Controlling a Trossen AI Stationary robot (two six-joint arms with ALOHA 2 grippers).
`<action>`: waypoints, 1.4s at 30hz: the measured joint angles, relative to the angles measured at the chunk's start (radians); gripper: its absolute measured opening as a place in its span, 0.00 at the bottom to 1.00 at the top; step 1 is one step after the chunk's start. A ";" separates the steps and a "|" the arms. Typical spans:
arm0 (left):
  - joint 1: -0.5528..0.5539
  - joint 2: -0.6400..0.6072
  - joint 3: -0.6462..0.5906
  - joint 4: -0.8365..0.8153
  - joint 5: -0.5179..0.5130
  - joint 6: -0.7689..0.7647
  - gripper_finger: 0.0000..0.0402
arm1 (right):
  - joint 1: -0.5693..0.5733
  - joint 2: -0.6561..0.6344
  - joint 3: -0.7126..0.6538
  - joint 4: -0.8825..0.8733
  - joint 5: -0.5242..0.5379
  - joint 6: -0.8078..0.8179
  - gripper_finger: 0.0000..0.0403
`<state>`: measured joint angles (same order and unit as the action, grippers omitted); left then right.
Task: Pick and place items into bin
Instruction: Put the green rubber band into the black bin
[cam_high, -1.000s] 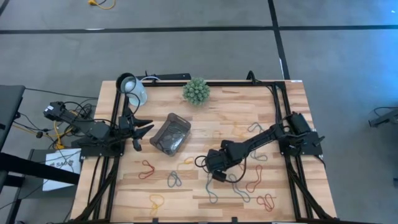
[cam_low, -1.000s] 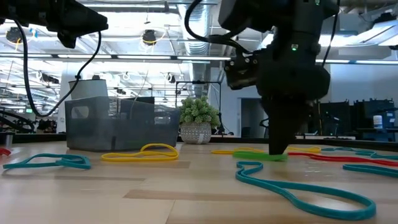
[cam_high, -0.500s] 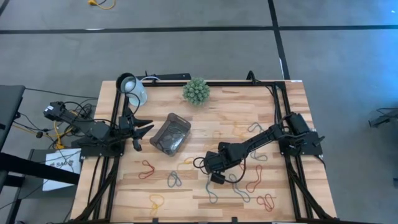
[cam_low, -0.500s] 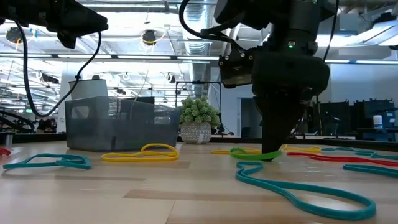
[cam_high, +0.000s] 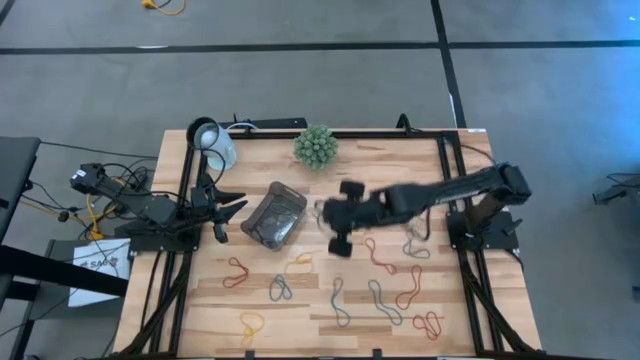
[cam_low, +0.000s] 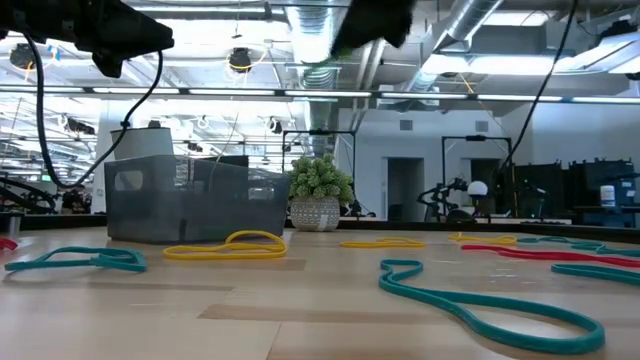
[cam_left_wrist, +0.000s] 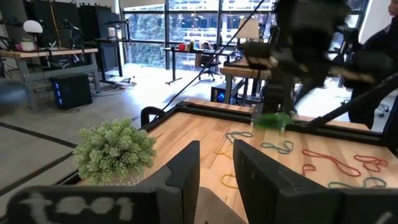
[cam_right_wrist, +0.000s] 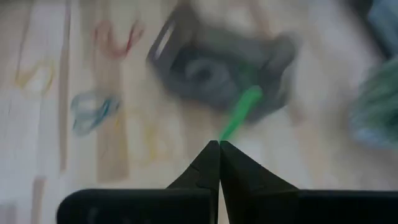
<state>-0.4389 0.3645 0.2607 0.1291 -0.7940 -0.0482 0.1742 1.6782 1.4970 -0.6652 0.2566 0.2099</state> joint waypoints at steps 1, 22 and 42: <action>0.000 0.000 0.000 0.000 0.000 0.000 0.22 | -0.023 -0.011 0.003 0.016 -0.006 -0.012 0.00; 0.000 0.002 0.000 0.018 -0.089 0.010 0.22 | -0.277 0.242 0.049 0.313 -0.240 -0.134 0.00; 0.000 0.002 0.000 0.023 -0.114 0.025 0.22 | -0.269 0.668 0.531 -0.008 -0.229 -0.132 0.00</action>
<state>-0.4385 0.3660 0.2607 0.1520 -0.9077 -0.0227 -0.0950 2.3460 2.0283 -0.6731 0.0273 0.0784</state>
